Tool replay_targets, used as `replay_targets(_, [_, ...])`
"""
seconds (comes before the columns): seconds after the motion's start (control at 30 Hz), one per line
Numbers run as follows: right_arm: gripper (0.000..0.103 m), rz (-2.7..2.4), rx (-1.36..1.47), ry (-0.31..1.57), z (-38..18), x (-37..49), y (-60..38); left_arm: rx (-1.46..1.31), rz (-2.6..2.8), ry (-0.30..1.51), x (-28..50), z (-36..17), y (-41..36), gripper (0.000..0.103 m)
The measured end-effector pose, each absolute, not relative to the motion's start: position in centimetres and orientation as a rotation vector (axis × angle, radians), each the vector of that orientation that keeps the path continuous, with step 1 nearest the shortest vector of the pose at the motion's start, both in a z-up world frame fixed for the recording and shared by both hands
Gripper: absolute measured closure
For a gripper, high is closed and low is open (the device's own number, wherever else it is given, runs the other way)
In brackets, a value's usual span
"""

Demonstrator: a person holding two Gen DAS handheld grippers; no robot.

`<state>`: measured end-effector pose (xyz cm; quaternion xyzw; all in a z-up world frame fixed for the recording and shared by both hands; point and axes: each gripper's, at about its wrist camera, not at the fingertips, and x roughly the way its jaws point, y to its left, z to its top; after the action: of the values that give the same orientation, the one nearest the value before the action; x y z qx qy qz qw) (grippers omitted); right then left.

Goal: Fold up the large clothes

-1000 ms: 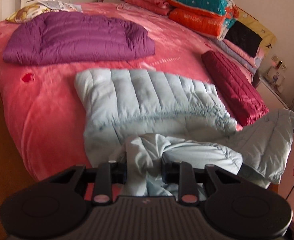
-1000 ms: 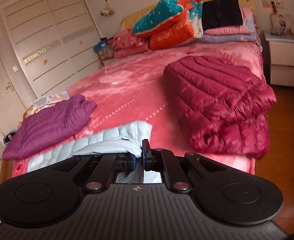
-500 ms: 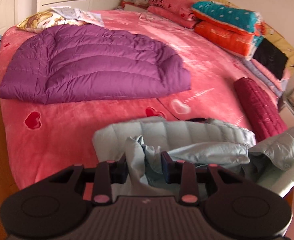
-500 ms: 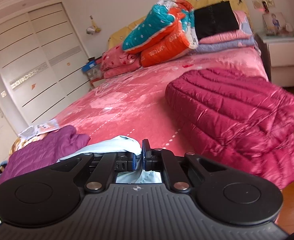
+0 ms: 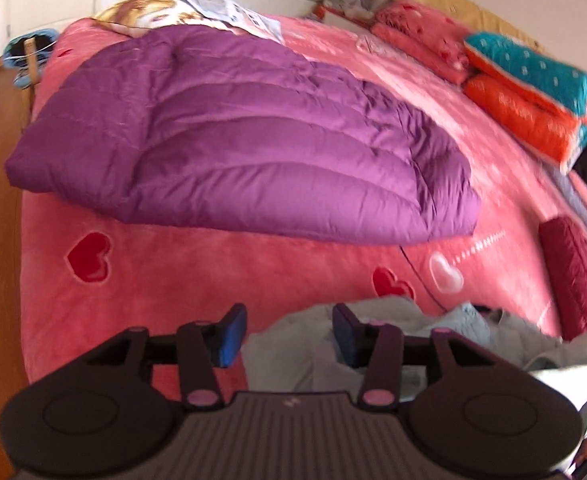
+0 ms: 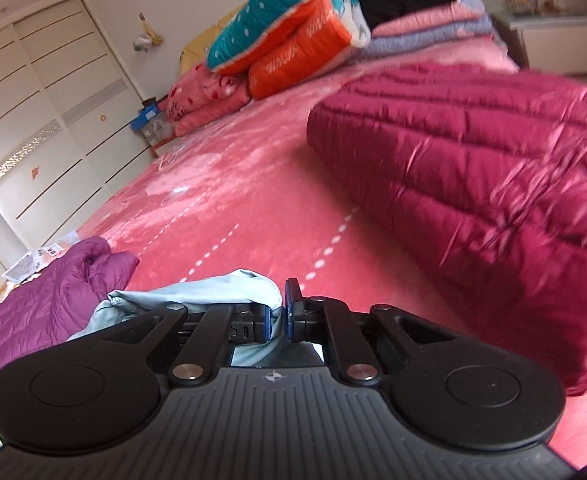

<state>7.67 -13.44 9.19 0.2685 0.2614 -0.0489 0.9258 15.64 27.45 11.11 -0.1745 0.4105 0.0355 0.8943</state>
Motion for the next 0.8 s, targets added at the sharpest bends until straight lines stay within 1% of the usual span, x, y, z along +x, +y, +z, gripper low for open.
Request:
replay_targets(0.03, [0.078,-0.106,0.552,0.544,9.1,7.6,-13.5,-0.365,0.080,0.836,15.3,11.1,27.7,0.043])
replay_targets(0.07, [0.063,-0.114,0.557,0.546,9.1,7.6,-13.6,-0.363,0.096,0.820,14.7,11.3,27.8,0.037])
replay_targets(0.1, [0.051,-0.123,0.567,0.540,9.2,7.1,-13.8,-0.357,0.116,0.796,14.1,11.4,28.0,0.036])
replay_targets(0.13, [0.032,-0.129,0.581,0.535,9.5,6.8,-14.2,-0.353,0.130,0.767,13.4,11.7,28.2,0.035])
replay_targets(0.17, [0.023,-0.131,0.600,0.533,9.2,7.0,-14.5,-0.353,0.142,0.742,12.6,11.9,28.4,0.032])
replay_targets(0.27, [0.017,-0.119,0.636,0.527,9.1,6.7,-15.1,-0.369,0.203,0.660,9.9,12.7,29.1,0.023])
replay_targets(0.3, [0.015,-0.112,0.636,0.518,9.1,6.5,-15.3,-0.371,0.226,0.632,8.9,13.1,29.3,0.023])
replay_targets(0.37, [0.006,-0.106,0.626,0.494,9.5,5.7,-15.4,-0.371,0.265,0.587,7.0,13.8,29.5,0.022])
replay_targets(0.4, [0.004,-0.102,0.617,0.479,9.8,5.4,-15.4,-0.378,0.274,0.566,6.1,14.1,29.5,0.022])
replay_targets(0.5, [0.002,-0.077,0.602,0.440,10.7,4.6,-15.7,-0.392,0.217,0.549,3.5,14.5,28.8,0.022])
replay_targets(0.53, [0.000,-0.068,0.608,0.433,10.9,4.4,-15.8,-0.383,0.186,0.556,2.9,14.5,28.1,0.022])
replay_targets(0.6, [0.000,-0.053,0.634,0.423,11.4,3.9,-16.1,-0.358,0.111,0.581,2.2,14.2,26.5,0.022])
replay_targets(0.8, [0.000,0.000,0.660,0.368,12.7,2.4,-16.3,-0.230,-0.050,0.626,2.8,12.4,21.2,0.022])
